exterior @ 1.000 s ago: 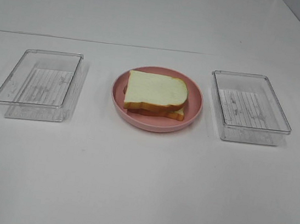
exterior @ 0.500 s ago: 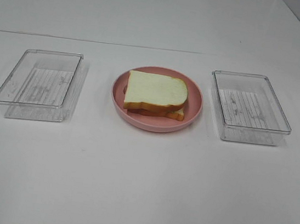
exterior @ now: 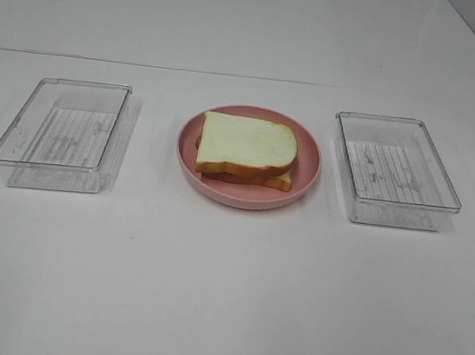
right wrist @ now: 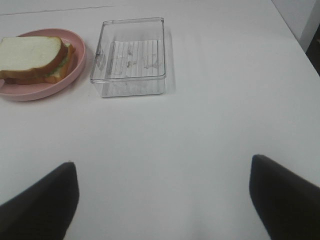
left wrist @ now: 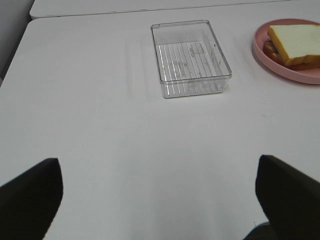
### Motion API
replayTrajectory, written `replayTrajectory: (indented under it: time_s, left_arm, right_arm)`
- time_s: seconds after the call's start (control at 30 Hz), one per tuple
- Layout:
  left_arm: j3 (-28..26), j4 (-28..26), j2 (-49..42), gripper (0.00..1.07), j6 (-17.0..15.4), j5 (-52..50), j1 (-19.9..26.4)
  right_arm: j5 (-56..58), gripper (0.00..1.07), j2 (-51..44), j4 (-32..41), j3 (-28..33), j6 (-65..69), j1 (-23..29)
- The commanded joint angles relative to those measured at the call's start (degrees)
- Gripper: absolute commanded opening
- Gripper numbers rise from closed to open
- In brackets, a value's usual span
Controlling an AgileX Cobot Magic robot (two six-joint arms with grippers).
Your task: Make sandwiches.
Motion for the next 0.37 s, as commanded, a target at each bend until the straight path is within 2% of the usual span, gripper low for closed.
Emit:
replayTrajectory:
  time_s: [0.03,0.37]
  left_arm:
    - [0.00,-0.52,-0.80,1.00,-0.06,-0.40,-0.29]
    - [0.00,-0.52,-0.80,1.00,-0.06,-0.40,-0.29]
  right_arm:
    - [-0.57,0.87,-1.43,-0.52,0.23,-0.74,0.00]
    - [-0.57,0.87,-1.43,-0.52,0.23,-0.74,0.00]
